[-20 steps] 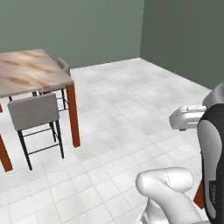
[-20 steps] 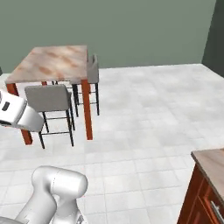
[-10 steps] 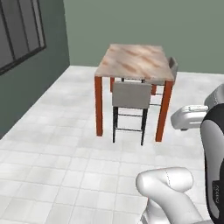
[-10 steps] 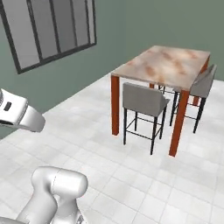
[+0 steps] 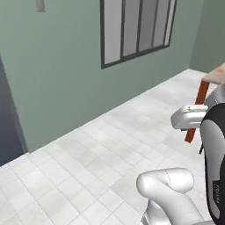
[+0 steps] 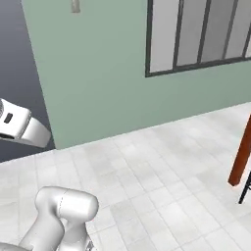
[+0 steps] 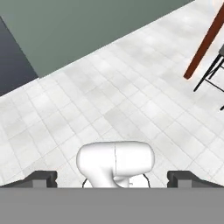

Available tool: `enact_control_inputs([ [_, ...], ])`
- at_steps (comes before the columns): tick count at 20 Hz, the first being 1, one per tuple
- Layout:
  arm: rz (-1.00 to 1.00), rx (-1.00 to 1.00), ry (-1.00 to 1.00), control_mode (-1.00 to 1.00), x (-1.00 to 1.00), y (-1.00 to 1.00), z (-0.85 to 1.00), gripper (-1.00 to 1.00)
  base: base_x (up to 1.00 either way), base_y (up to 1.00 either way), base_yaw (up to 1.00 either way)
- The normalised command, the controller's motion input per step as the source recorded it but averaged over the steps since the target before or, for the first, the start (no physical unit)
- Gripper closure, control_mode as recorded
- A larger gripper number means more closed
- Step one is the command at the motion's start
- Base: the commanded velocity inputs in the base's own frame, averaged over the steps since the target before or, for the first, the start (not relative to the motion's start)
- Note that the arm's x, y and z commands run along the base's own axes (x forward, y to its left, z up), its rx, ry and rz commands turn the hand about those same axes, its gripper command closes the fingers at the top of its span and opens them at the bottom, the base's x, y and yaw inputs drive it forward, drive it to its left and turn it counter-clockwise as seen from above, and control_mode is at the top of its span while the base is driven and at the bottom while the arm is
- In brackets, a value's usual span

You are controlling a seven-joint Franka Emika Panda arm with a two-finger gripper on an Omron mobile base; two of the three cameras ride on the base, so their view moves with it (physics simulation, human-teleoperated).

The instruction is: Close all open cabinet doors.

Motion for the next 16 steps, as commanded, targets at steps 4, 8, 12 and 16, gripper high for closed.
enact_control_inputs([
  [4,0.0,0.0,0.0,1.0,0.0,0.0,0.0,-1.0,-0.12,0.48,0.96],
  [8,0.0,0.0,0.0,1.0,0.0,0.0,0.0,-1.0,0.0,0.53,0.91],
  [12,0.0,0.0,0.0,1.0,0.0,0.0,0.0,-1.0,0.0,0.49,0.92],
  [16,0.0,0.0,0.0,1.0,0.0,0.0,0.0,-1.0,0.02,0.41,0.84],
])
